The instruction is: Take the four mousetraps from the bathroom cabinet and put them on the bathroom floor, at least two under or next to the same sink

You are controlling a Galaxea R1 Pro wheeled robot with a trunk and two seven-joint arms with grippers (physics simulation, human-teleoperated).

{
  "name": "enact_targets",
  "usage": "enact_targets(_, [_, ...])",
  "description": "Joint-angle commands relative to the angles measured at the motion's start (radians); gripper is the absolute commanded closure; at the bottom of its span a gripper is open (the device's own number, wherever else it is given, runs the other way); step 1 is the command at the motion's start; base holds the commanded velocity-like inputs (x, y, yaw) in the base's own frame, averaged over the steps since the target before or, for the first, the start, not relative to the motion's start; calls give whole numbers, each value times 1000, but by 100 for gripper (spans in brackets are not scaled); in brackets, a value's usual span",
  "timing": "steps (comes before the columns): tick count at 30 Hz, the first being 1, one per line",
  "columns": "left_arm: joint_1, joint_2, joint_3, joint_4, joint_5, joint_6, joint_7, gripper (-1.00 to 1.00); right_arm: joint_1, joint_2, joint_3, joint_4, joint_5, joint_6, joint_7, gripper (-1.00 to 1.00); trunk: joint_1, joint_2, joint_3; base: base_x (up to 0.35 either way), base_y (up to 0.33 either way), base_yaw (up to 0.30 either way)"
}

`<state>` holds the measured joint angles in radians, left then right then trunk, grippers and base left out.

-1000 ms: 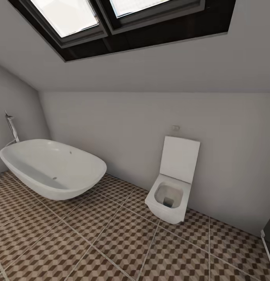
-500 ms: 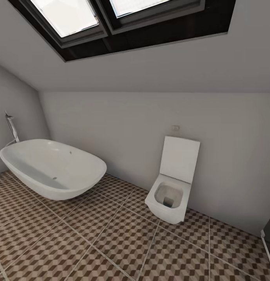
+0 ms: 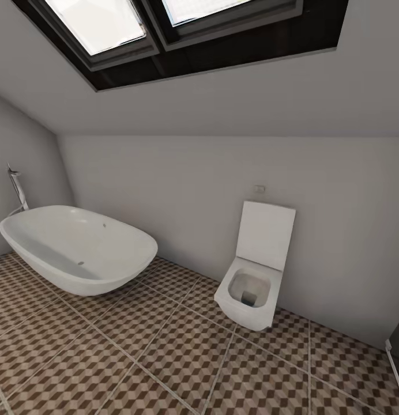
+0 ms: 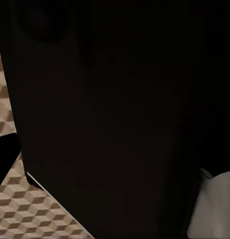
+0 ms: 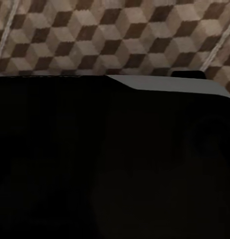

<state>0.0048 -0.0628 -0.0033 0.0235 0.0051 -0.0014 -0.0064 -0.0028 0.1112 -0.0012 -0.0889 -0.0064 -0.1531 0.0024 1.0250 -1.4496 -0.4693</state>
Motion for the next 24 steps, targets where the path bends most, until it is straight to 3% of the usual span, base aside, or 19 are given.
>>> enact_targets(1, [0, -1, 0, -1, 0, 0, -1, -100, 0, 0, -1, -2, -1, -5, 0, -100, 0, 0, -1, 0, 0, 0])
enact_targets(7, [0, -2, 3, -17, -1, -4, -2, -100, 0, -6, 0, -85, 4, -68, -3, -100, 0, 0, -1, 0, 0, 0])
enact_targets(12, [0, 2, 4, -99, -3, -31, 4, -100, 0, -22, 0, -194, 7, -122, -7, -100, 0, 0, -1, 0, 0, 0])
enact_targets(19, [-1, 75, 11, -333, 5, -56, 13, -100, -1, -39, -1, -366, 8, -145, -36, -100, 0, 0, -1, 0, 0, 0])
enact_targets(21, [-1, 84, 15, -361, 6, -57, 16, -100, -1, -40, -1, -388, 8, -146, -45, -100, 0, 0, -1, 0, 0, 0])
enact_targets(24, [-2, 125, 54, -445, 11, -62, 48, -100, -1, -42, -1, -456, 8, -148, -92, -100, 0, 0, -1, 0, 0, 0])
